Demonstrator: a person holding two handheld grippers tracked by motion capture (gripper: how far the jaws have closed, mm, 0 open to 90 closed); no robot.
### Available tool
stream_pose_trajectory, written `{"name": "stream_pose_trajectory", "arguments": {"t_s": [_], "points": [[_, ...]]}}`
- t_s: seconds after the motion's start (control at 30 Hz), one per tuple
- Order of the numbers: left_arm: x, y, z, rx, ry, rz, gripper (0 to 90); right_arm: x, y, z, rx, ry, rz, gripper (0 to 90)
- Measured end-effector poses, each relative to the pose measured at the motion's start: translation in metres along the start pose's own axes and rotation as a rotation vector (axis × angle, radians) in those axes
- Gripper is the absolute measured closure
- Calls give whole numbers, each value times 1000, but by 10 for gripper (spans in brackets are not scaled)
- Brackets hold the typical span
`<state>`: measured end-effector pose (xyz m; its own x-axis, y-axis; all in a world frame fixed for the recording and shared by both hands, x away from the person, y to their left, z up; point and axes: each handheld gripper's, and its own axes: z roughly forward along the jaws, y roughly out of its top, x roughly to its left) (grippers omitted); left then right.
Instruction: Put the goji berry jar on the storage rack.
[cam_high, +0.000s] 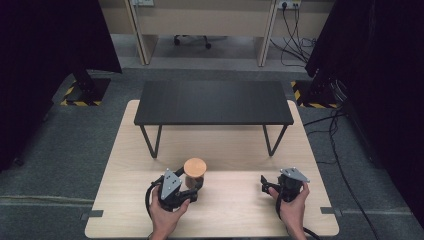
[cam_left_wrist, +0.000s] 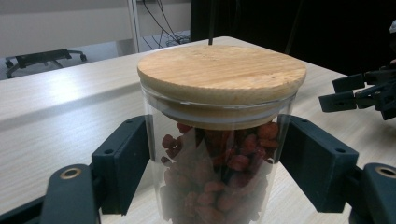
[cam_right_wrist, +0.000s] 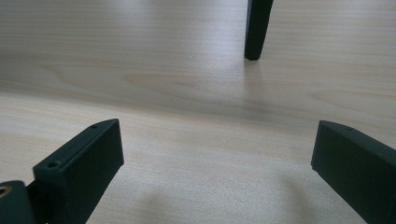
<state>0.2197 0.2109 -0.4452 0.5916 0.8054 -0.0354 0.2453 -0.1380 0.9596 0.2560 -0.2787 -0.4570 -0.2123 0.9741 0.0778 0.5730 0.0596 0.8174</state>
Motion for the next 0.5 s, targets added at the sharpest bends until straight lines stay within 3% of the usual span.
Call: {"name": "stream_pose_trajectory", "arguments": {"t_s": [0.5], "points": [[-2,2,-5,-29,3,-2,254,0,0,0,1,1,0,24]]}}
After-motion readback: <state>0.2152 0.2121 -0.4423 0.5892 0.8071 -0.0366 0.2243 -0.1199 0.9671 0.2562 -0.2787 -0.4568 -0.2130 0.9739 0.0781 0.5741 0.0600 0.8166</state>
